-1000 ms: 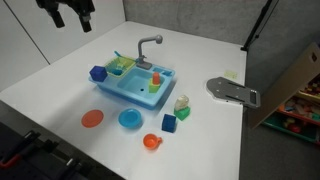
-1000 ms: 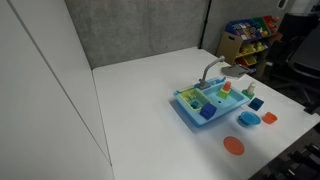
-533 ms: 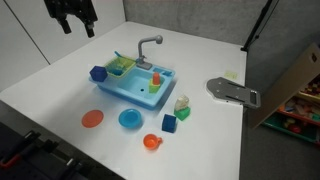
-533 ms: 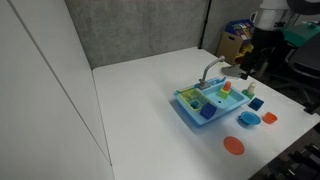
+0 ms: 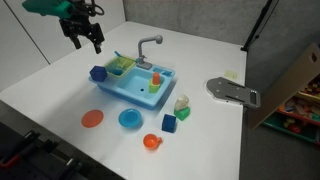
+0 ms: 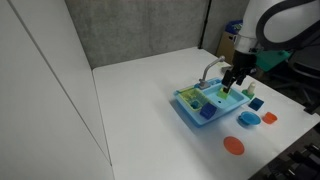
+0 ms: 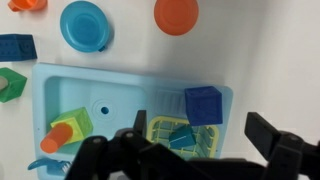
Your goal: Put the block in the toy plate rack
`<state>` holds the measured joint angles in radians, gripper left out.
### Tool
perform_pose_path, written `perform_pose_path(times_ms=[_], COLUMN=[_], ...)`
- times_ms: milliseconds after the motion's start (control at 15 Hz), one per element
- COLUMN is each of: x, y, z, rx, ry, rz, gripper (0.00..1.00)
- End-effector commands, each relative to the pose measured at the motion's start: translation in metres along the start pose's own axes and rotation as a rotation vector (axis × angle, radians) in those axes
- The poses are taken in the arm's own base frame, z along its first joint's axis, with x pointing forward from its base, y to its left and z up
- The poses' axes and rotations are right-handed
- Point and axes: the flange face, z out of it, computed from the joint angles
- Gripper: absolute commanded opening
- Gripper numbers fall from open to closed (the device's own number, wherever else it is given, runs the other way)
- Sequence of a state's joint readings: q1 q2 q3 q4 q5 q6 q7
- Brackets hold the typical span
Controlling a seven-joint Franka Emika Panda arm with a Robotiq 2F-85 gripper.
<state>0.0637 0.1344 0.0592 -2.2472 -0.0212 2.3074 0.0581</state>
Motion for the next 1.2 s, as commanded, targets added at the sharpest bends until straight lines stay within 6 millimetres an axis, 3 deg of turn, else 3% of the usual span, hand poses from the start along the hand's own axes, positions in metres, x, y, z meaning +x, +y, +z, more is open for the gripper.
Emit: perform_pose_path(times_ms=[0, 267, 467, 733, 1133], x=[0.011, 0.012, 0.012, 0.003, 0.006], y=[-0.008, -0.014, -0.018, -0.019, -0.021], z=[0.037, 0.082, 0.105, 0.115, 0.118], rx=[-0.006, -0.012, -0.012, -0.002, 0.008], ry=[-0.018, -0.065, -0.091, -0.119, -0.103], rz=[0.034, 0.055, 0.066, 0.046, 0.013], gripper=[1.00, 1.00, 1.00, 1.00, 1.00])
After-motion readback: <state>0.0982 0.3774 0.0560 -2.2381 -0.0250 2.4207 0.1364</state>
